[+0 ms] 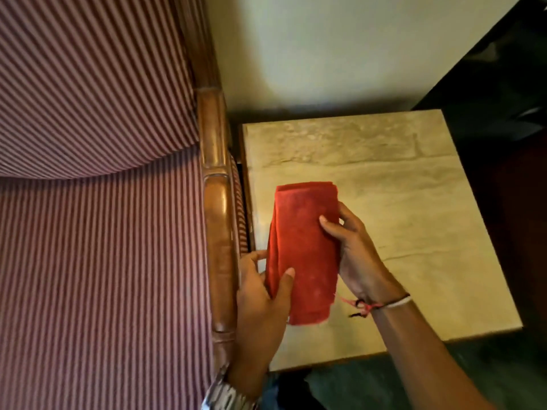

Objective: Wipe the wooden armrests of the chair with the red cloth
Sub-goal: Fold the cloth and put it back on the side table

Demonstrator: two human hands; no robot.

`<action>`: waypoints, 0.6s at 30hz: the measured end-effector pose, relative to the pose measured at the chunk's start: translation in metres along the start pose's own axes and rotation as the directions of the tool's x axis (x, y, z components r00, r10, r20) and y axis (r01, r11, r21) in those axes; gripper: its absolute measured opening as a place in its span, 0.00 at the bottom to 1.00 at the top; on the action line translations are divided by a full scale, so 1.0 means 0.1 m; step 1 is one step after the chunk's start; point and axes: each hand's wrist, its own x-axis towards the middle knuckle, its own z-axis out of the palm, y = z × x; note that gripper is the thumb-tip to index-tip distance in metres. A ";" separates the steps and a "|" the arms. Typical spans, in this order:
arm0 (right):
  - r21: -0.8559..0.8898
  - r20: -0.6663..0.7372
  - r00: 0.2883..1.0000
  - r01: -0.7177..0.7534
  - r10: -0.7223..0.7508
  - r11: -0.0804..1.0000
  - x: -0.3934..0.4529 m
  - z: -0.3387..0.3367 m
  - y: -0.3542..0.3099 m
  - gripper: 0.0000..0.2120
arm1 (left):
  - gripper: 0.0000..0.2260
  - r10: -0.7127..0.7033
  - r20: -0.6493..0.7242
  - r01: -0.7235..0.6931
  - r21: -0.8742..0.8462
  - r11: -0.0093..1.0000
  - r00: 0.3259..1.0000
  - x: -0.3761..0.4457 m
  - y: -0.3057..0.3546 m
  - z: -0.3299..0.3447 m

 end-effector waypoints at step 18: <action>-0.924 0.357 0.912 0.376 -0.201 0.068 -0.14 -0.81 1.02 0.40 | 0.34 0.207 0.333 -0.384 0.872 0.305 0.920 0.31 -0.91 0.98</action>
